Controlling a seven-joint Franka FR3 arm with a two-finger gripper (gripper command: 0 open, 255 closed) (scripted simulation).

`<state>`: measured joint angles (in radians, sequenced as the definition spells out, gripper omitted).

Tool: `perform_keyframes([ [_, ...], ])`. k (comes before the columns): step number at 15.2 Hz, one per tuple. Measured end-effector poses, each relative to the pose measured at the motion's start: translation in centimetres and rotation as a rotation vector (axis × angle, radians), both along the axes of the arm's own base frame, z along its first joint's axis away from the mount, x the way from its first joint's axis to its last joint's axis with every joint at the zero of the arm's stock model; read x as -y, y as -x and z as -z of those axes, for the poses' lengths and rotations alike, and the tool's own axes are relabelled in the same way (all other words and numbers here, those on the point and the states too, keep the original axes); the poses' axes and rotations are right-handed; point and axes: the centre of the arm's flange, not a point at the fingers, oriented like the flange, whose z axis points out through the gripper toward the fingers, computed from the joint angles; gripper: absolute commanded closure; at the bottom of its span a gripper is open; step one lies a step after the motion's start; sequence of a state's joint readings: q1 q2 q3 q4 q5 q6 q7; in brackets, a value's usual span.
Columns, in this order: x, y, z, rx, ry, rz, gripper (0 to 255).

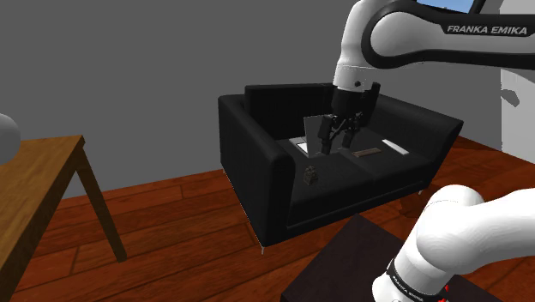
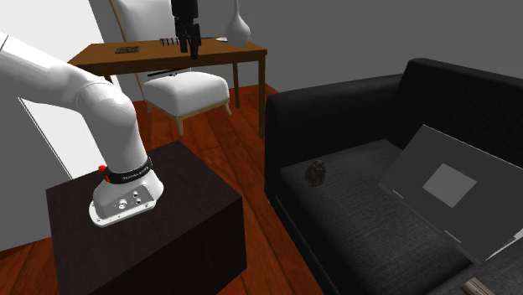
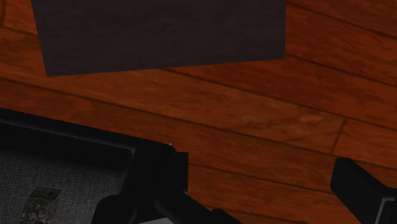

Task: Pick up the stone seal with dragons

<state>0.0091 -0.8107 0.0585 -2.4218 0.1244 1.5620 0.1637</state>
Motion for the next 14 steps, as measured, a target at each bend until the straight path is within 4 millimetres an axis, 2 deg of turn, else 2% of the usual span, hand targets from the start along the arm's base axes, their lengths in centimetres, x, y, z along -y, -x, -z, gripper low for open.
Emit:
perform_keyframes([
  [2,0.4,-0.3,0.4,0.0,0.0,0.001,0],
  [4,1.7,-1.5,1.7,0.0,-0.001,0.004,0],
  [8,5.0,-3.8,4.4,0.001,-0.002,0.011,0],
  [14,10.4,-7.5,9.9,0.003,-0.004,0.021,0],
])
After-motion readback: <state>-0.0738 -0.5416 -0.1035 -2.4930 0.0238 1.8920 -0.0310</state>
